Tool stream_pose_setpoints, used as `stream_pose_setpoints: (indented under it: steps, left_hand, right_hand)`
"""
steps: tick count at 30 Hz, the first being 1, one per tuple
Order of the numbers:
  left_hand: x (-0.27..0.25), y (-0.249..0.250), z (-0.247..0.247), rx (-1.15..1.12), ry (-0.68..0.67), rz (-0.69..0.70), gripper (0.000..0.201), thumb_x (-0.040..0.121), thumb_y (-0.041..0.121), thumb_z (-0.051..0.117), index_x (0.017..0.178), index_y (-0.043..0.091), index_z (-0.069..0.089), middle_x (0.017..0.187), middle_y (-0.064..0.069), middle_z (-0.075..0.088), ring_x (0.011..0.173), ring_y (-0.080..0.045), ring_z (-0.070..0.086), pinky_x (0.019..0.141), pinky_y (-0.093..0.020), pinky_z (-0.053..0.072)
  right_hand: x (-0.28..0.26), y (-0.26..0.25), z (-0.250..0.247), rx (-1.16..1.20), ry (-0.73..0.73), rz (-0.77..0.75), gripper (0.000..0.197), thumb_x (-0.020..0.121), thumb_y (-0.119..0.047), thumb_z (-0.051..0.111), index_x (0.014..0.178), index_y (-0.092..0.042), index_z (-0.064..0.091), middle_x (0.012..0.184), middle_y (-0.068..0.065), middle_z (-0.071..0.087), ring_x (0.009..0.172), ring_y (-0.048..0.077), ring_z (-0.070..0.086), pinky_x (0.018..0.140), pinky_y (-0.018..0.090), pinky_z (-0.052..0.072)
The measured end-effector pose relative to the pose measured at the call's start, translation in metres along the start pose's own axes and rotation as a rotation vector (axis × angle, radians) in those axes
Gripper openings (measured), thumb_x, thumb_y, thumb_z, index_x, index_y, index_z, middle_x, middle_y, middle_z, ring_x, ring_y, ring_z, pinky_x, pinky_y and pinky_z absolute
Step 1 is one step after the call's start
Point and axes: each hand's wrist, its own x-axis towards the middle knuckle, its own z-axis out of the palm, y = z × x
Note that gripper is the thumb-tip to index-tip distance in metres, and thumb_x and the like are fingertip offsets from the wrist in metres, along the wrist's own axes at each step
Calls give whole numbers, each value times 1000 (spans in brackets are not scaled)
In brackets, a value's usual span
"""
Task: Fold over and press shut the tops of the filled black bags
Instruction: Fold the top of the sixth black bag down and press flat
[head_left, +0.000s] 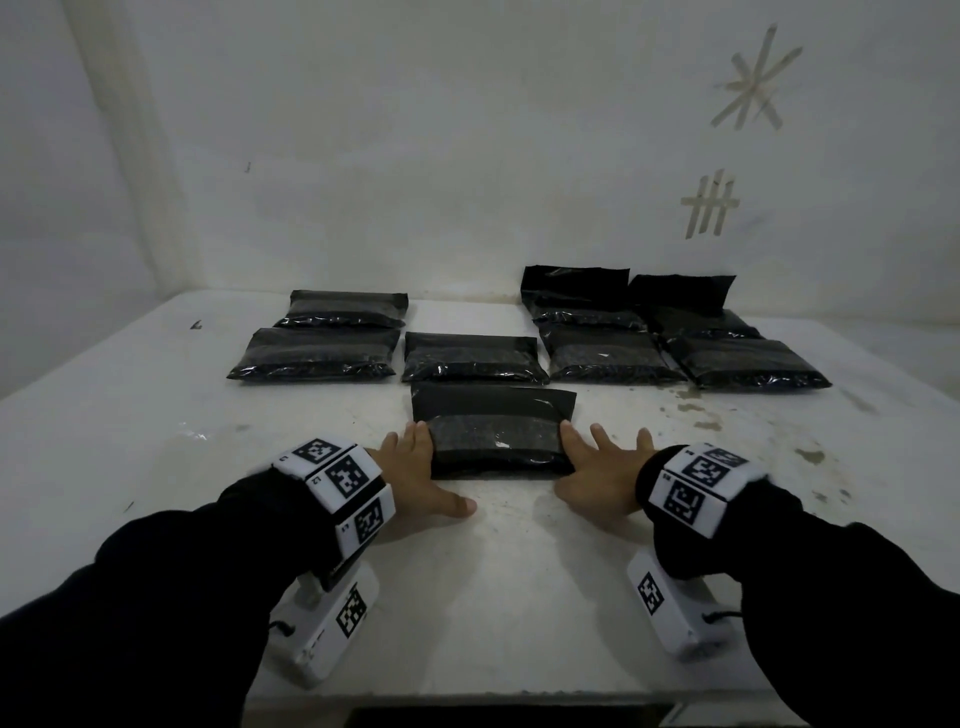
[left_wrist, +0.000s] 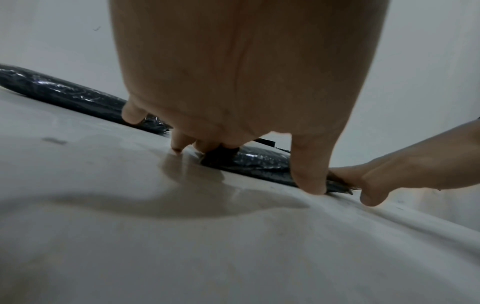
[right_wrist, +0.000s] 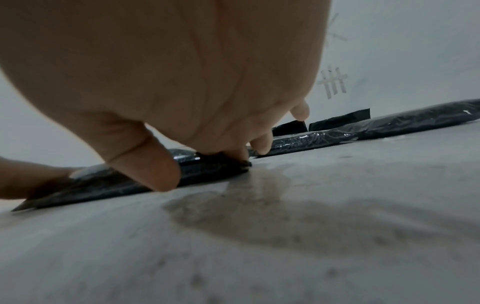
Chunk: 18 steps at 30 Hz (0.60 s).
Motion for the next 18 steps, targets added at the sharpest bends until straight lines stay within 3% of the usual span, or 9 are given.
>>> stream_pose_setpoints:
  steps: [4,13,15,16,18]
  left_hand:
    - [-1,0,-2,30,-7,-8,102,88,64,42,149,7,-16,158,-3,-15,147,-22,-2,116,-46,9]
    - [4,-1,3,-9,28,-6,106,85,63,48,149,7,-16,159,-5,-11,147,-23,0,117,-42,11]
    - [9,-5,2,-106,41,21,105,85,61,51,149,8,-13,159,-7,-2,146,-23,10,118,-42,17]
    - [11,-7,1,-155,44,36,106,84,60,53,148,10,-15,159,-7,1,145,-23,14,117,-42,20]
    - [13,-10,-1,-195,43,53,108,84,59,54,147,15,-22,159,-7,2,145,-23,16,117,-41,20]
  right_hand:
    - [0,-4,3,-70,29,7,71,97,-38,28,150,-18,-13,159,6,-10,146,24,-13,113,52,-14]
    - [-2,-2,1,2,29,0,72,96,-35,33,151,-20,-12,159,5,-8,146,27,-9,116,49,-7]
    - [1,0,1,38,57,-19,76,95,-35,36,150,-21,-14,159,7,5,147,27,4,117,48,0]
    - [3,1,-1,83,71,-41,79,95,-35,38,149,-23,-17,155,9,22,143,28,19,116,48,5]
    - [7,2,-4,174,87,-89,82,95,-34,39,145,-31,-26,130,7,53,118,27,48,114,47,15]
